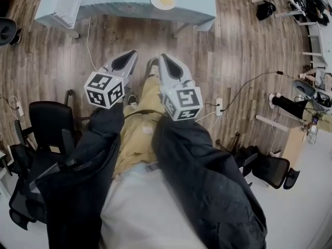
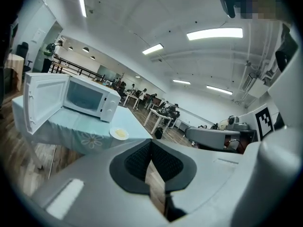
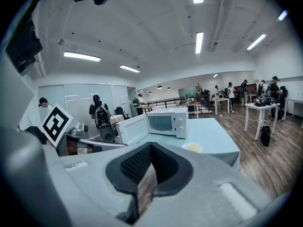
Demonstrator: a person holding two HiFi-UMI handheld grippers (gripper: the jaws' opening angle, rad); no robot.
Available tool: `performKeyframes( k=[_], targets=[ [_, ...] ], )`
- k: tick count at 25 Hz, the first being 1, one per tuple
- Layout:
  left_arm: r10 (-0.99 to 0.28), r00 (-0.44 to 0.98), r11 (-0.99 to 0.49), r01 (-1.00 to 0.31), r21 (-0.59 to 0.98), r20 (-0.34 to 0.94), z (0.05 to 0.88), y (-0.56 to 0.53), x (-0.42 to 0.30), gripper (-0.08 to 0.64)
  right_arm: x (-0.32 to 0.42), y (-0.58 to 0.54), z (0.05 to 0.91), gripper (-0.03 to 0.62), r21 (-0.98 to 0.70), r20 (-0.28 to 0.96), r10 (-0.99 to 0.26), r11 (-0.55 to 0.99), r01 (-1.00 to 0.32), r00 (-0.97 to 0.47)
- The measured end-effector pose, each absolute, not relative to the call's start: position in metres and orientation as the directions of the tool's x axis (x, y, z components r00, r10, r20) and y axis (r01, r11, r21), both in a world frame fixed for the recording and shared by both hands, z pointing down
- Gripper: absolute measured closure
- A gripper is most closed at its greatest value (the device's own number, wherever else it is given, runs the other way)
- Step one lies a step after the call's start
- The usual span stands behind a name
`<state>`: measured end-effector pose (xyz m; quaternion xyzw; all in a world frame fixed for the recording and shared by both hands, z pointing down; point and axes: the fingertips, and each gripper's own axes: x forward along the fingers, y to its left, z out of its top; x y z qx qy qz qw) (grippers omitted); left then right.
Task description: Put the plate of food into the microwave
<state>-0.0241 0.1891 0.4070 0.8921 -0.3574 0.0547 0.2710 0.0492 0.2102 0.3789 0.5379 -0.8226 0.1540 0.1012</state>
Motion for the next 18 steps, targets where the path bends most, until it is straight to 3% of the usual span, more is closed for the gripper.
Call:
performKeyframes(
  k=[9, 18],
  targets=[
    [-0.687, 0.658, -0.535, -0.745, 0.400, 0.308, 0.408, 0.051, -0.004, 0.560, 0.089, 0.062, 0.381, 0.592, -0.165, 0.289, -0.835, 0.438, -0.884, -0.468],
    [-0.687, 0.641, -0.499, -0.759, 0.419, 0.343, 0.415, -0.045, 0.044, 0.560, 0.127, -0.042, 0.387, 0.592, -0.191, 0.321, -0.792, 0.483, -0.855, -0.519]
  ],
)
